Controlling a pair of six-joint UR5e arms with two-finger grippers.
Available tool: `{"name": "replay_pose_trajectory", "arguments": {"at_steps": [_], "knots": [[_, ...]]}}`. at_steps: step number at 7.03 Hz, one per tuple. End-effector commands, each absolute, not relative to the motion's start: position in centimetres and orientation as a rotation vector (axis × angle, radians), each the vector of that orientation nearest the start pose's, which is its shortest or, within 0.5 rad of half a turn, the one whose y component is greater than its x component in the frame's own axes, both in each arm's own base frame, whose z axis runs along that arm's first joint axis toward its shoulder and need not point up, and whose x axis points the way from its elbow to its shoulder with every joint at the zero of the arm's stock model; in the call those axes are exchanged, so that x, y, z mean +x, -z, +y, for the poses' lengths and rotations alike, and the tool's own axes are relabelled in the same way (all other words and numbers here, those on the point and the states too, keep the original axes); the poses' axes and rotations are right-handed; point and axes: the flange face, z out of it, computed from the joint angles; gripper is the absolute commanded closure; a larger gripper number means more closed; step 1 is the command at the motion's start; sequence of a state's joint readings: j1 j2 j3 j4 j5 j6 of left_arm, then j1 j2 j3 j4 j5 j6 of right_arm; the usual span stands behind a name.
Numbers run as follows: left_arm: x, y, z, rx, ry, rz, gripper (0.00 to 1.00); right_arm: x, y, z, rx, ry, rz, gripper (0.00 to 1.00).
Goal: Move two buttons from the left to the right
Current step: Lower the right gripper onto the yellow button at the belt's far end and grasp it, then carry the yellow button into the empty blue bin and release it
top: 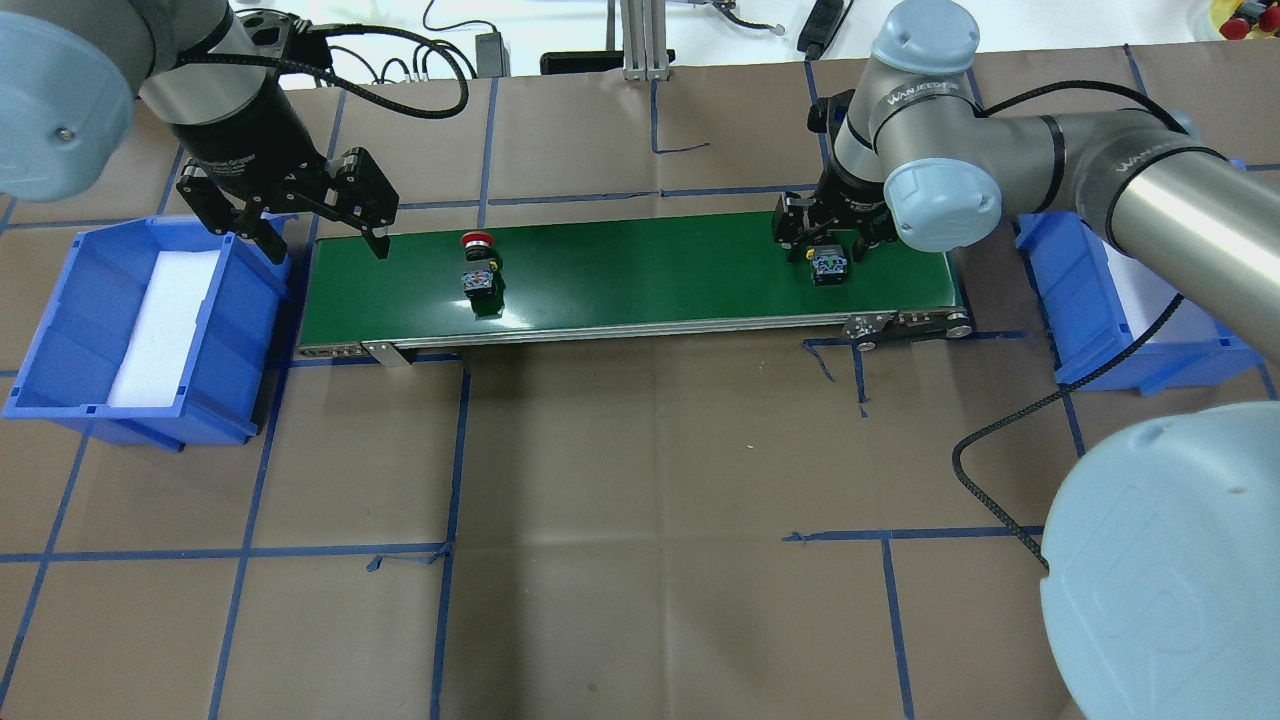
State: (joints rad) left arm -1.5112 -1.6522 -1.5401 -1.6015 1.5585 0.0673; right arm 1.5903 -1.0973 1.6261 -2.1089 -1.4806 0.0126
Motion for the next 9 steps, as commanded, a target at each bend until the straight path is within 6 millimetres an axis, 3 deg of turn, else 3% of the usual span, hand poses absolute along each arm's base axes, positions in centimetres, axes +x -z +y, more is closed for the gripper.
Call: {"name": "replay_pose_trajectory", "arguments": {"at_steps": [1, 2, 3, 4, 5, 6, 7, 8, 9], "knots": [[-10.3, -45.9, -52.5, 0.011, -0.127, 3.156, 0.0, 15.0, -24.6, -63.2, -0.008, 0.017, 3.086, 0.94], [-10.3, -45.9, -52.5, 0.011, -0.127, 3.158, 0.0, 14.4, -25.1, -63.3, -0.012, 0.017, 3.126, 0.95], [-10.4, -45.7, -52.4, 0.011, -0.132, 3.158, 0.0, 12.4, -28.2, -63.1, 0.019, -0.019, 3.147, 0.96], [-10.4, -45.7, -52.4, 0.014, -0.132, 3.158, 0.0, 8.9, -33.6, -62.9, 0.081, 0.007, 3.144, 0.95], [-10.4, -45.7, -52.4, 0.014, -0.132, 3.158, 0.0, 3.8, -38.3, -62.8, 0.132, 0.029, 3.138, 0.95], [-10.3, -45.8, -52.4, 0.016, -0.129, 3.158, 0.0, -1.5, -41.6, -62.8, 0.07, 0.06, 3.144, 0.95], [-10.3, -45.8, -52.4, 0.016, -0.129, 3.158, 0.0, -8.1, -42.4, -62.5, -0.066, 0.063, 3.16, 0.95], [-10.3, -45.8, -52.3, 0.018, -0.129, 3.158, 0.0, -15.1, -41.1, -61.8, -0.19, 0.053, 3.147, 0.96], [-10.3, -45.8, -52.4, 0.021, -0.129, 3.158, 0.0, -19.1, -38.3, -61.8, -0.228, 0.006, 3.125, 0.97]]}}
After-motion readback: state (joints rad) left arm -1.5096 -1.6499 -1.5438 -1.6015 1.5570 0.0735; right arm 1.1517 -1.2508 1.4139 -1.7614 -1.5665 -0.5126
